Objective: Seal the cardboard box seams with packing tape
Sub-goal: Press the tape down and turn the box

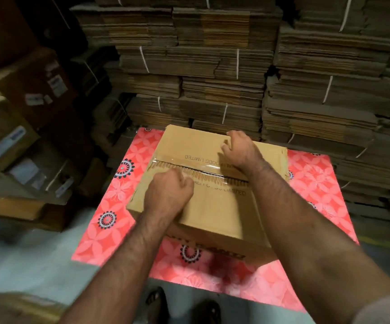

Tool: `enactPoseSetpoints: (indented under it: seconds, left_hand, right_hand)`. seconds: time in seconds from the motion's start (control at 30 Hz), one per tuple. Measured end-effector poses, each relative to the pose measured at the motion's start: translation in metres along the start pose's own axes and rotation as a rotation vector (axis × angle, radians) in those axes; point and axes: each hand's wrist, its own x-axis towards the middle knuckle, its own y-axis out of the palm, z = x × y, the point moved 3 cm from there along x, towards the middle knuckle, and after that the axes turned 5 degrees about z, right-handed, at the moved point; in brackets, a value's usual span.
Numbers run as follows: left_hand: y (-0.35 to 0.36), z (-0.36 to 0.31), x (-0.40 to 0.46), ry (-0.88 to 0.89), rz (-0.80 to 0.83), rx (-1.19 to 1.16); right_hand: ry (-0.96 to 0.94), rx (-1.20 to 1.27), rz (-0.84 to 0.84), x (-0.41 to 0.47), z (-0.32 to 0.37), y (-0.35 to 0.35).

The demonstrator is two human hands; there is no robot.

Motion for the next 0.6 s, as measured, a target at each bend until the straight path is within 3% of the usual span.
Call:
enactPoseSetpoints:
  seconds: [0.13, 0.23, 0.3, 0.37, 0.43, 0.5, 0.6]
  left_hand:
    - [0.009, 0.0, -0.037, -0.139, 0.148, 0.209]
    - [0.022, 0.01, -0.064, -0.217, 0.282, 0.15]
    - [0.035, 0.012, -0.083, -0.316, 0.451, -0.137]
    - [0.044, 0.001, -0.102, -0.514, 0.572, -0.648]
    - [0.043, -0.015, -0.108, -0.643, 0.534, -1.015]
    - [0.04, -0.025, -0.1, -0.672, 0.41, -1.182]
    - [0.031, -0.026, -0.075, -0.691, 0.286, -1.152]
  right_hand:
    - [-0.029, -0.109, 0.032, 0.015, -0.001, 0.003]
    - [-0.017, -0.184, 0.025, 0.025, -0.004, 0.005]
    - [0.018, -0.21, 0.033, 0.03, -0.008, 0.009]
    - [0.089, -0.216, 0.033, 0.033, -0.014, 0.01]
    - [0.14, -0.209, 0.02, 0.035, -0.019, 0.008]
    - [0.17, -0.185, 0.007, 0.034, -0.024, 0.005]
    - [0.235, -0.107, 0.006, 0.032, -0.036, -0.001]
